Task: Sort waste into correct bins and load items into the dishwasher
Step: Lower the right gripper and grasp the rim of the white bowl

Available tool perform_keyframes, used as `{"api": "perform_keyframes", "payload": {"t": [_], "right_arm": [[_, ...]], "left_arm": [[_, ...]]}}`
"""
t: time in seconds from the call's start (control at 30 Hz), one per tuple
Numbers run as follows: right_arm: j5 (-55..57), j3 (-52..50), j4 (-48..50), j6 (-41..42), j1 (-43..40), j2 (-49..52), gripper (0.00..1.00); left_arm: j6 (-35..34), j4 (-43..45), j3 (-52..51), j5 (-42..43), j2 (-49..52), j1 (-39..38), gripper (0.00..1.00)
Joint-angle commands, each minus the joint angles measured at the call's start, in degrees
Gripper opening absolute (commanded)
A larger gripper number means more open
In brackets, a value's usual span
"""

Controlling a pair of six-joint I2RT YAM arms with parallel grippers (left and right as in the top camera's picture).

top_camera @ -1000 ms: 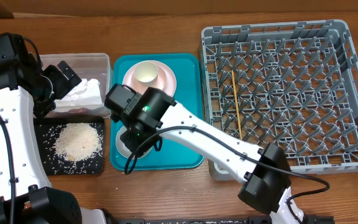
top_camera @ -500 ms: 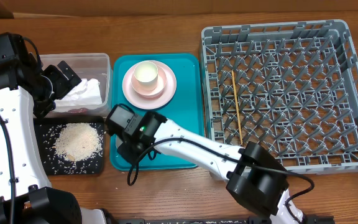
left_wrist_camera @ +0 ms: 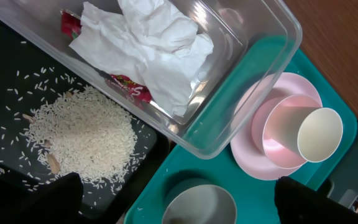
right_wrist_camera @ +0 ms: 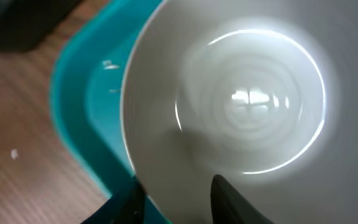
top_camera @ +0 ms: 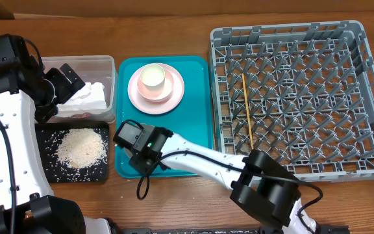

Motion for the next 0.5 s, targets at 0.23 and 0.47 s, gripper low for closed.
{"api": "perform_keyframes", "payload": {"t": [0.23, 0.47], "right_arm": [[2.4, -0.2, -4.8, 7.1, -6.0, 0.1, 0.31], [1.5, -0.2, -6.6, 8.5, -6.6, 0.1, 0.31]], "left_arm": [[0.0, 0.1, 1.3, 0.4, -0.5, 0.2, 1.0], [0.0, 0.1, 1.3, 0.4, -0.5, 0.2, 1.0]]}}
